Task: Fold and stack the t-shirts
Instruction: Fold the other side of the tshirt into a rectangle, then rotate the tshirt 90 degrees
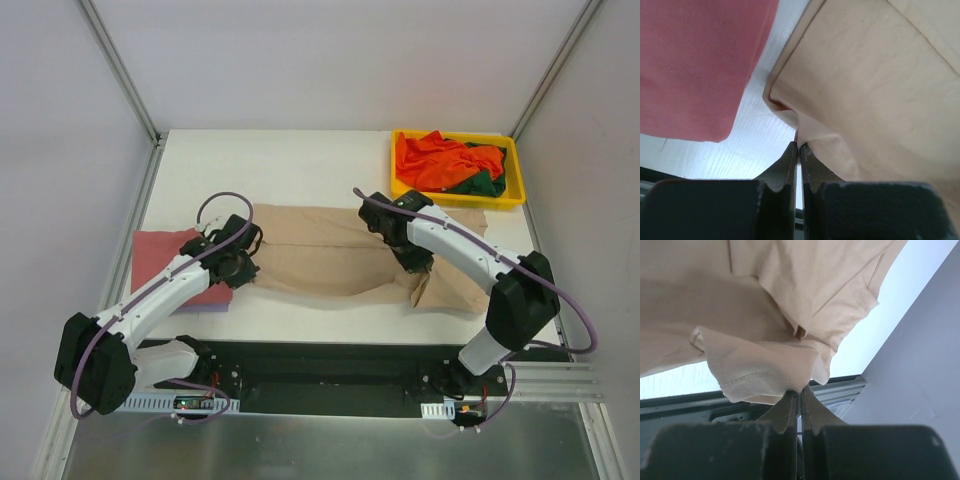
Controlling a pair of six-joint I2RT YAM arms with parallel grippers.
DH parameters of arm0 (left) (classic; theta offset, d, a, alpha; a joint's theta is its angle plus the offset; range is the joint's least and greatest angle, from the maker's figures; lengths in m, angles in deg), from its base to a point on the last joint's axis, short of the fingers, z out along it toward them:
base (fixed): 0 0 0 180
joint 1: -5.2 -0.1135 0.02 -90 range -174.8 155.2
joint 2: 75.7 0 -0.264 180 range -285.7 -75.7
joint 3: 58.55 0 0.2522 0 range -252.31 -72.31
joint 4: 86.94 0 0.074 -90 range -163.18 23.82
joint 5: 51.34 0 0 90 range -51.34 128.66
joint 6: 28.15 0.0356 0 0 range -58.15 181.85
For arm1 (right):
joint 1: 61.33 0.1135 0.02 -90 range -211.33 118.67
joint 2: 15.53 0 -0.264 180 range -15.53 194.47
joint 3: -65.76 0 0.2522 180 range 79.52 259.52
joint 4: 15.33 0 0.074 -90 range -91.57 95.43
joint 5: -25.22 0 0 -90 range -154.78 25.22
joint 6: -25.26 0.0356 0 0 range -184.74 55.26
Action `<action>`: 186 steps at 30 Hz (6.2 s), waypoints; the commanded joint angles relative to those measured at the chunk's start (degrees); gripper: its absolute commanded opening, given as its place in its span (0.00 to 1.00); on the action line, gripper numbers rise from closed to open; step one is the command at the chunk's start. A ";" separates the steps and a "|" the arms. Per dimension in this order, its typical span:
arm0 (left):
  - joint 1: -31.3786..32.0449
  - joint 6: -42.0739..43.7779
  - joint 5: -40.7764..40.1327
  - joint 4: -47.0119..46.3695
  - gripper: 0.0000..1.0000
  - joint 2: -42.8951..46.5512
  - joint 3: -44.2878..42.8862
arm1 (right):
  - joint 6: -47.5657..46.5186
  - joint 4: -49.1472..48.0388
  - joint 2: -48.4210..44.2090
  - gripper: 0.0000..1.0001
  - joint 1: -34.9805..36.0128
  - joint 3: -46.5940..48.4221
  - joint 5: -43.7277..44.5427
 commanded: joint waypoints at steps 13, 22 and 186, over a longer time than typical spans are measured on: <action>-5.63 3.34 -1.86 -1.83 0.00 -11.09 -7.60 | -18.02 -4.48 8.86 0.01 -7.77 12.02 -3.30; -7.65 5.89 -3.18 -1.65 0.27 -17.07 -11.82 | -20.76 -4.84 19.22 0.11 -11.98 19.32 -0.85; 1.23 19.87 10.43 -5.95 0.99 -21.46 -3.57 | -6.53 -19.16 36.39 0.96 -3.99 46.77 -38.11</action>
